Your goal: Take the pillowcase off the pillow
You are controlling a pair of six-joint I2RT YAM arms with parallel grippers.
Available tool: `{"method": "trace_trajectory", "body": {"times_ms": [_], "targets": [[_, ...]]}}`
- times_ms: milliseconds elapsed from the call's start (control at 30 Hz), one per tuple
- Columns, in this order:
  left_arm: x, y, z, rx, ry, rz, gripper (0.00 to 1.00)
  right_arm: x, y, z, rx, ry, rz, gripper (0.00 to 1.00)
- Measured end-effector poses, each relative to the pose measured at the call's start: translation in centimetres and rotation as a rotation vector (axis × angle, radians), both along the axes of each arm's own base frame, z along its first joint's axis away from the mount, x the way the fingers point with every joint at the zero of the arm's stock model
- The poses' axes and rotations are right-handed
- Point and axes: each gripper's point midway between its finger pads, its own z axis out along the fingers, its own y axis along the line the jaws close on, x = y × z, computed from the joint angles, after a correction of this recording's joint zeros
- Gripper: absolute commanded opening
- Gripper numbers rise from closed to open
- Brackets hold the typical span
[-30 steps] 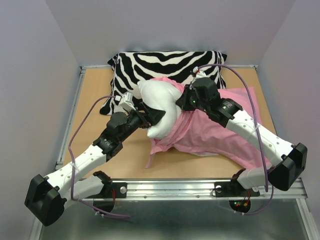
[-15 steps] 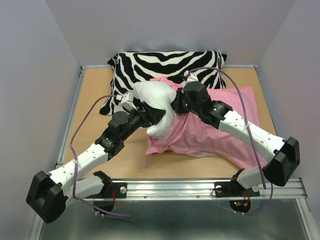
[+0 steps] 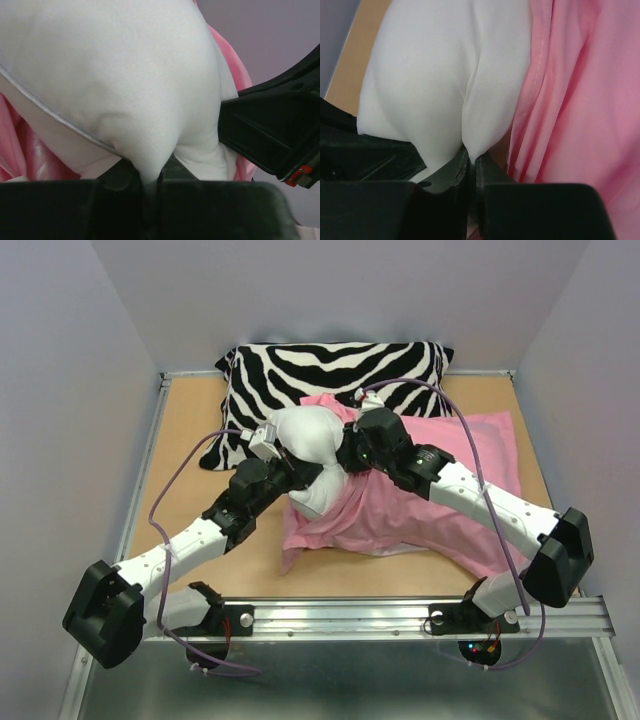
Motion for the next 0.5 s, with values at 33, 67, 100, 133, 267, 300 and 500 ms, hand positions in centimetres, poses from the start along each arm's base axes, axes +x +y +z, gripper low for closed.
{"method": "trace_trajectory", "body": {"times_ms": [33, 67, 100, 133, 267, 300, 500], "targets": [[0.1, 0.2, -0.3, 0.012, 0.004, 0.003, 0.0, 0.0, 0.0, 0.1, 0.001, -0.002, 0.0, 0.22], [0.1, 0.2, -0.5, 0.018, 0.009, 0.005, 0.0, -0.1, -0.1, 0.3, 0.005, -0.005, 0.001, 0.35], [0.1, 0.2, -0.5, 0.024, 0.012, 0.005, 0.0, -0.2, 0.0, 0.5, 0.007, -0.007, 0.003, 0.42], [0.1, 0.3, -0.5, 0.032, 0.015, 0.01, 0.0, -0.2, -0.1, 0.6, 0.008, -0.008, -0.002, 0.48], [0.3, 0.7, 0.7, 0.072, 0.028, 0.03, 0.0, -0.8, -0.7, 2.1, -0.004, -0.039, -0.033, 0.78], [0.3, 0.7, 1.7, 0.077, 0.021, 0.032, 0.0, -1.0, -1.1, 3.3, -0.002, -0.059, -0.049, 0.8], [-0.1, 0.5, 7.0, 0.052, -0.057, 0.036, 0.0, -3.4, -5.0, 9.8, 0.069, -0.164, -0.143, 0.84]]}}
